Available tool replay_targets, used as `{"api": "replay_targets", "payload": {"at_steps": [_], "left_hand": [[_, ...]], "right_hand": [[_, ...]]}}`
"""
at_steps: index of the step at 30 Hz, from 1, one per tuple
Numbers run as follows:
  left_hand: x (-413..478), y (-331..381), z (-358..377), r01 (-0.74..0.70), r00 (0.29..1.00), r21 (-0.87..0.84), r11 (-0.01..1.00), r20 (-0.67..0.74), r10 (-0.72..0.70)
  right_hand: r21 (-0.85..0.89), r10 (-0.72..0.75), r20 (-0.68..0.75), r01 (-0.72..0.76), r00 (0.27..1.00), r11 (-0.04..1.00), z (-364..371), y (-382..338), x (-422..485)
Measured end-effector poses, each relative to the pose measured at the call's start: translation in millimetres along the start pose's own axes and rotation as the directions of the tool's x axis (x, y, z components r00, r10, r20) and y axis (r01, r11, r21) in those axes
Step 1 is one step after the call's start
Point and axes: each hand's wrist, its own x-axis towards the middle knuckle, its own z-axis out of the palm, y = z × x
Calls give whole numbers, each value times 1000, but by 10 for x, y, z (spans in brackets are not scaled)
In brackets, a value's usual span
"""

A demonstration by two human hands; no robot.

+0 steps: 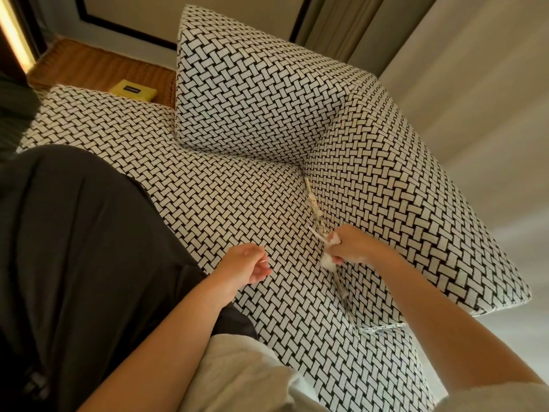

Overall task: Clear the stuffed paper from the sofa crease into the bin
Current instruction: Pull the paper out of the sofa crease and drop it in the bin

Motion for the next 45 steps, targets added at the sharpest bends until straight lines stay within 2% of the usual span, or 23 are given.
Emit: {"api": "replay_targets", "payload": {"at_steps": [4,7,12,14,17,20,23,24,26,28,29,30,32,34,37,41,45], "left_hand": [[-3,12,16,8,1000,-43,999,-21,-9],[-37,27,23,11,1000,-79,997,-27,-14],[-47,94,55,77,997,-297,952,-5,-83],[-93,163,72,132,991,-322,937,55,-120],[-137,191,33,179,979,-428,886,164,-118],[-122,146,-25,209,976,-516,830,156,-149],[-71,114,-8,180,983,-398,900,112,-147],[-68,110,1,171,985,-327,929,92,-148],[-54,86,-7,149,989,-229,962,27,-147],[-30,86,-43,141,985,-231,963,-68,-161],[-17,95,-69,133,981,-261,956,-101,-164],[12,104,-95,128,979,-281,951,-120,-167],[83,119,-141,128,972,-277,952,-154,-175],[138,165,-168,124,965,-291,949,-187,-184],[173,267,-207,105,953,-354,929,-232,-196],[265,383,-292,91,946,-364,927,-260,-195],[410,464,-391,69,946,-376,924,-270,-181]], "right_hand": [[228,-189,31,177,981,957,-65,-320,-158],[316,-310,91,267,946,910,-9,-595,-256],[454,-390,151,287,908,844,85,-889,-332],[487,-395,136,286,909,825,167,-968,-343],[369,-377,78,325,923,871,335,-1007,-317],[247,-355,-28,350,935,903,507,-945,-258],[-9,-404,-109,405,908,914,670,-848,-191],[-24,-423,-81,423,902,906,696,-826,-175],[65,-443,55,440,895,896,670,-826,-185],[188,-426,201,392,882,901,533,-819,-174],[242,-416,226,363,881,900,444,-796,-135],[288,-395,202,331,896,899,363,-750,-48],[336,-288,52,255,956,907,206,-636,205],[256,-133,-96,153,986,954,58,-549,497],[90,-12,-222,32,975,995,-115,-488,842],[-8,25,-262,-28,965,1000,-293,-530,1216],[-240,-18,-248,-44,969,970,-369,-620,1571]]}}
